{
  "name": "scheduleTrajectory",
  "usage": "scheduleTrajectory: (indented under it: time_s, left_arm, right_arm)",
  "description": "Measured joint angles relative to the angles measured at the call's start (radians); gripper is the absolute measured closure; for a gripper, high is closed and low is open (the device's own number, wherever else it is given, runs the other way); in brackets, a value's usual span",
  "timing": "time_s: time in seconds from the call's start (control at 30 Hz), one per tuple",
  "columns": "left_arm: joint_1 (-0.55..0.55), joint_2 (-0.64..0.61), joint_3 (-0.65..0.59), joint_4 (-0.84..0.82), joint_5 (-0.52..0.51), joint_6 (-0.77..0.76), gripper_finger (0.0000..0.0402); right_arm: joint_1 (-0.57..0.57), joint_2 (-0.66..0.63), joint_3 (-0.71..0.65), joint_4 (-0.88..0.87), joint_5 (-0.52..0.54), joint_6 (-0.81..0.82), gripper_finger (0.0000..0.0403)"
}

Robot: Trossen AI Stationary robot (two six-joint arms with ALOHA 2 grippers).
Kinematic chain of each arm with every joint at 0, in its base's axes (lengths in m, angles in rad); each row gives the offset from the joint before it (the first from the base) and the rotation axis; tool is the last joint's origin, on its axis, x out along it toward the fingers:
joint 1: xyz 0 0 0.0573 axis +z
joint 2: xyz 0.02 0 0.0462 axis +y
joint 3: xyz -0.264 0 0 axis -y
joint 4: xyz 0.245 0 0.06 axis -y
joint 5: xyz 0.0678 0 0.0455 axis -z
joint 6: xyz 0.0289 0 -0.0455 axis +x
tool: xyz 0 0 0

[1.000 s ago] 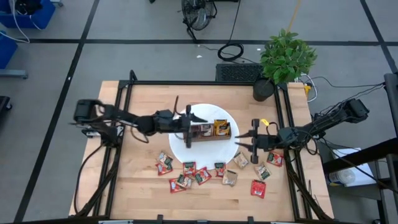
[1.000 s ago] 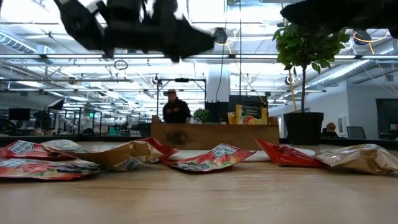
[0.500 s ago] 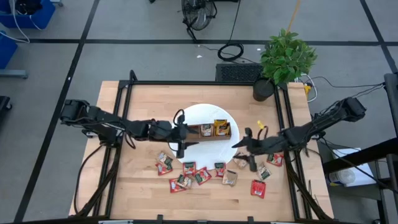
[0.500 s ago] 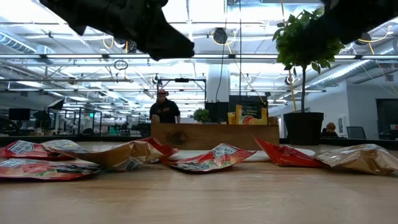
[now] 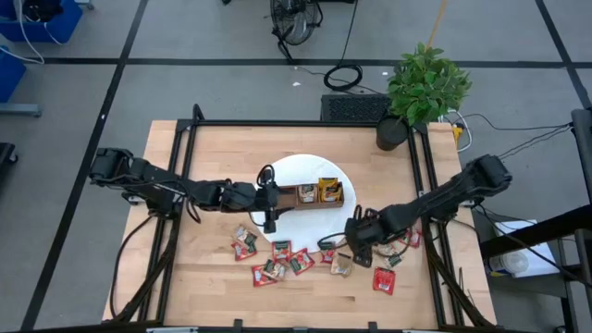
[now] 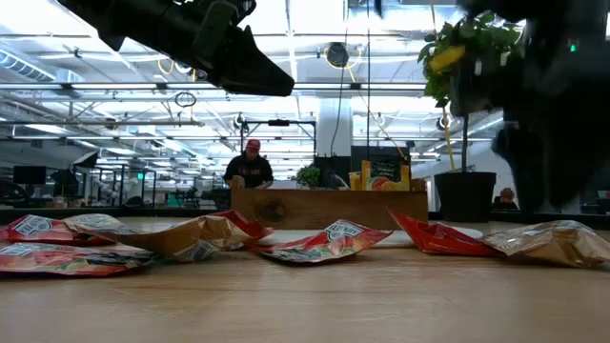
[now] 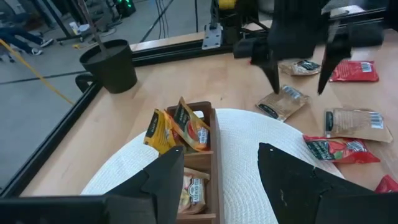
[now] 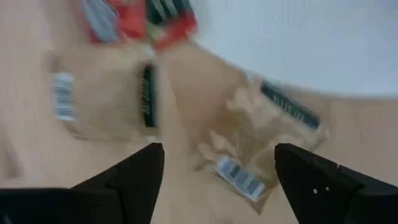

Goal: Pick & Place Tea
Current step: Put the brown tea bag into the middle section of the wooden organizer

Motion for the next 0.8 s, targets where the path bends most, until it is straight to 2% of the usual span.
scheduleTrajectory:
  time_s: [0.23, 0.5, 0.63, 0.8]
  left_arm:
    - [0.000, 0.000, 0.000, 0.000, 0.000, -0.004, 0.0195]
    - [0.000, 0.000, 0.000, -0.001, 0.000, -0.009, 0.0195]
    - [0.000, 0.000, 0.000, -0.001, -0.001, -0.021, 0.0195]
    - [0.000, 0.000, 0.000, -0.001, -0.001, -0.025, 0.0195]
  right_arm:
    - [-0.014, 0.136, 0.005, -0.043, 0.011, 0.078, 0.0121]
    - [-0.012, 0.172, 0.002, -0.144, 0.012, 0.187, 0.0128]
    - [-0.011, 0.173, 0.001, -0.198, 0.027, 0.182, 0.0163]
    - [-0.013, 0.173, 0.000, -0.206, 0.027, 0.149, 0.0247]
